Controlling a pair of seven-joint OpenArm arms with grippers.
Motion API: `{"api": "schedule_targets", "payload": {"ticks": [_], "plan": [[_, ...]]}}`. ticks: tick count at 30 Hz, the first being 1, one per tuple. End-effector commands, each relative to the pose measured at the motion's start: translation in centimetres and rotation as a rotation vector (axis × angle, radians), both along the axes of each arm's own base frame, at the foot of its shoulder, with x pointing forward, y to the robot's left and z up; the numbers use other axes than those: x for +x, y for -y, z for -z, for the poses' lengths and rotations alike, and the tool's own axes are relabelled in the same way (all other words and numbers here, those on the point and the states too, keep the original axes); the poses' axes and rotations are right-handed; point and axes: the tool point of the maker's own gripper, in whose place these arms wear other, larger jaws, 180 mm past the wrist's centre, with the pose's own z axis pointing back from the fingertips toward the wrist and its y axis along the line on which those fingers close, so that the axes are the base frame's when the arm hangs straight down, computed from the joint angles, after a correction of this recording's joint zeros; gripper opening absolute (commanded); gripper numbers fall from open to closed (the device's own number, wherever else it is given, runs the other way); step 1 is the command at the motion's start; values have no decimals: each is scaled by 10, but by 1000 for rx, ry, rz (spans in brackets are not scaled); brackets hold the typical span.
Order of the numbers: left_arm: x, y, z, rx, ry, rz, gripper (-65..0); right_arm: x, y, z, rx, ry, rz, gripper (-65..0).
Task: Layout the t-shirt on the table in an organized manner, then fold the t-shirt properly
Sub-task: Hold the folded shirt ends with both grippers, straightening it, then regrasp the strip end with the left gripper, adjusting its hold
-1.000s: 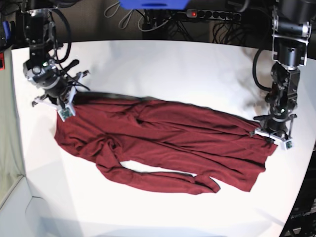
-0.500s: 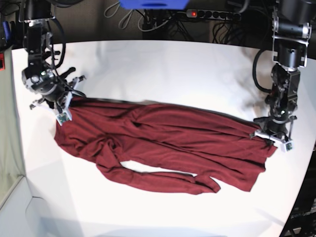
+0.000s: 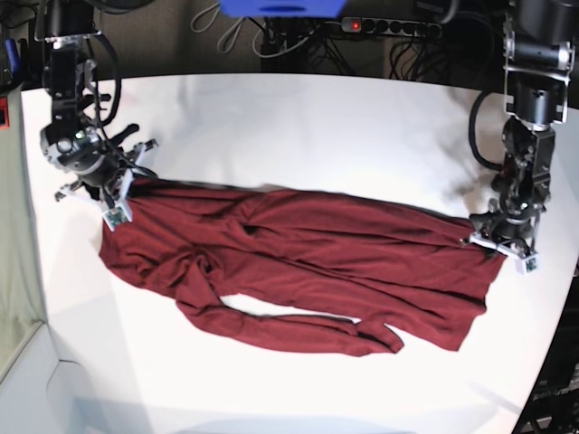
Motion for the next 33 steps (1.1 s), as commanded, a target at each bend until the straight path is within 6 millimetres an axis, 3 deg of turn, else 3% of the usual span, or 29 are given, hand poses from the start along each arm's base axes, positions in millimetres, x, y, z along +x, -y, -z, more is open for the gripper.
{"api": "schedule_targets", "payload": {"ticks": [1, 4, 7, 10, 15, 20, 24, 28, 33], "plan": [[14, -10, -22, 25, 60, -10, -419, 8, 5, -12, -10, 39, -3, -560], [13, -12, -23, 30, 59, -11, -417, 7, 4, -10, -9, 36, -3, -450], [12, -21, -27, 48, 60, -16, -417, 8, 3, -12, -7, 41, -5, -405], [11, -30, -31, 46, 72, -38, -417, 8, 3, -12, -7, 41, -5, -403], [6, -58, -62, 4, 180, -149, -417, 7, 2, -11, -4, 40, -5, -403], [10, -45, -82, 2, 242, -119, -417, 8, -4, -11, 12, 44, -3, -403], [0, -5, -105, 15, 297, 0, -416, 8, -4, -12, 13, 46, -2, -403], [-17, 74, -98, -12, 249, 191, -416, 9, -4, -13, 13, 49, -2, -403], [-44, 101, -66, 73, 175, 244, -416, 9, -5, -12, 15, 49, -2, -403]]}}
